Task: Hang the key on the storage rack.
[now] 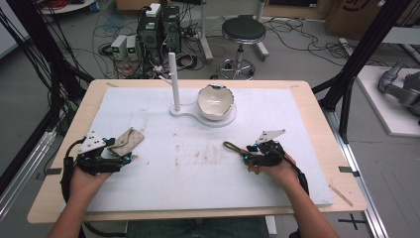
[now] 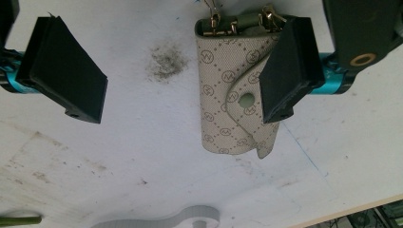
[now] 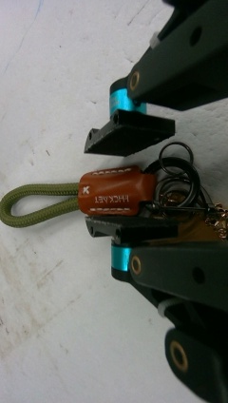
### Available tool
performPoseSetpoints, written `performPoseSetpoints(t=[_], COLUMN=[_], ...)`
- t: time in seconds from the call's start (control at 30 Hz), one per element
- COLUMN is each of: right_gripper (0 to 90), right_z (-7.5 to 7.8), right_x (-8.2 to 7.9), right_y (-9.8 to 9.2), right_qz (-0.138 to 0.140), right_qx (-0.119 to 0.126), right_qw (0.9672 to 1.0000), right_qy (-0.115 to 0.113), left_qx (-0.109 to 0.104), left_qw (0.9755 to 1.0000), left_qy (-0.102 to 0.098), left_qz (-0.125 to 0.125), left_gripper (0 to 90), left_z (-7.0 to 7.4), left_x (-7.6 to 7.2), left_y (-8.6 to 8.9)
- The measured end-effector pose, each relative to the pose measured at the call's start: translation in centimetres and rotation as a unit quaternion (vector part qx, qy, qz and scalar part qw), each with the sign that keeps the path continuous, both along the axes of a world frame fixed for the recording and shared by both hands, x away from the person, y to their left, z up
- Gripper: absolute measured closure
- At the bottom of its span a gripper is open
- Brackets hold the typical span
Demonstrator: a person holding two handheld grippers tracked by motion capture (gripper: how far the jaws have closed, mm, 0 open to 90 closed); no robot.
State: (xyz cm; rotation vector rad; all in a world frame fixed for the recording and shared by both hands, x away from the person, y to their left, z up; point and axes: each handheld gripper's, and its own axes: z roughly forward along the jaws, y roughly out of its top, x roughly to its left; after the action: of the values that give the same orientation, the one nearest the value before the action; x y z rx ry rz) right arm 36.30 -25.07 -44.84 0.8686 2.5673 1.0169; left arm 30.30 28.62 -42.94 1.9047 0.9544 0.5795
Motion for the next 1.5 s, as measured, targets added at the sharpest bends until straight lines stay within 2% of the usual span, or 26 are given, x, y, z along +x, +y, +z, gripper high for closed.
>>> performPoseSetpoints(t=[0.07,0.23,0.47,0.53,0.67,0.7,0.83,1.0,1.03,1.2,1.4,1.5], right_gripper=[66.8,69.8,72.6,72.6,72.6,72.6,72.6,72.6,72.6,72.6,72.6,72.6], right_z=[0.0,0.1,0.4,0.9,1.5,2.0,3.2,4.7,5.4,6.9,8.3,9.6], right_x=[-0.1,0.0,-0.5,-0.7,-0.9,-1.0,-1.2,-1.3,-1.2,-0.6,0.1,0.8], right_y=[0.1,0.0,0.4,0.3,0.3,0.3,0.6,1.2,1.5,2.4,3.7,4.9], right_qz=[0.005,0.008,0.020,0.018,0.015,0.012,0.014,0.015,0.015,0.016,0.025,0.032], right_qx=[-0.002,-0.001,-0.013,-0.008,0.001,0.012,0.028,0.035,0.039,0.047,0.046,0.040], right_qw=[1.0000,1.0000,0.9995,0.9992,0.9988,0.9983,0.9963,0.9942,0.9930,0.9906,0.9884,0.9863], right_qy=[0.000,0.002,-0.020,-0.035,-0.047,-0.056,-0.080,-0.101,-0.111,-0.128,-0.143,-0.157], left_qx=[0.000,0.002,0.002,0.001,0.001,0.000,0.001,0.002,0.001,-0.001,-0.001,-0.001], left_qw=[1.0000,1.0000,1.0000,1.0000,1.0000,1.0000,1.0000,1.0000,1.0000,1.0000,1.0000,1.0000], left_qy=[0.000,-0.001,-0.002,-0.002,-0.004,-0.004,-0.004,-0.005,-0.005,-0.007,-0.006,-0.007], left_qz=[0.000,0.000,0.001,0.001,0.003,0.004,0.003,0.002,0.001,0.004,0.004,0.004], left_gripper=[16.3,16.3,16.3,16.3,16.3,16.3,16.3,16.3,16.3,16.3,16.3,16.3], left_z=[0.0,0.1,0.1,0.1,0.2,0.2,0.2,0.2,0.3,0.3,0.3,0.3], left_x=[0.0,0.0,-0.1,-0.1,-0.1,-0.1,-0.2,-0.3,-0.3,-0.3,-0.4,-0.3], left_y=[0.0,0.0,0.1,0.1,0.2,0.2,0.1,0.0,0.0,0.1,0.2,0.2])
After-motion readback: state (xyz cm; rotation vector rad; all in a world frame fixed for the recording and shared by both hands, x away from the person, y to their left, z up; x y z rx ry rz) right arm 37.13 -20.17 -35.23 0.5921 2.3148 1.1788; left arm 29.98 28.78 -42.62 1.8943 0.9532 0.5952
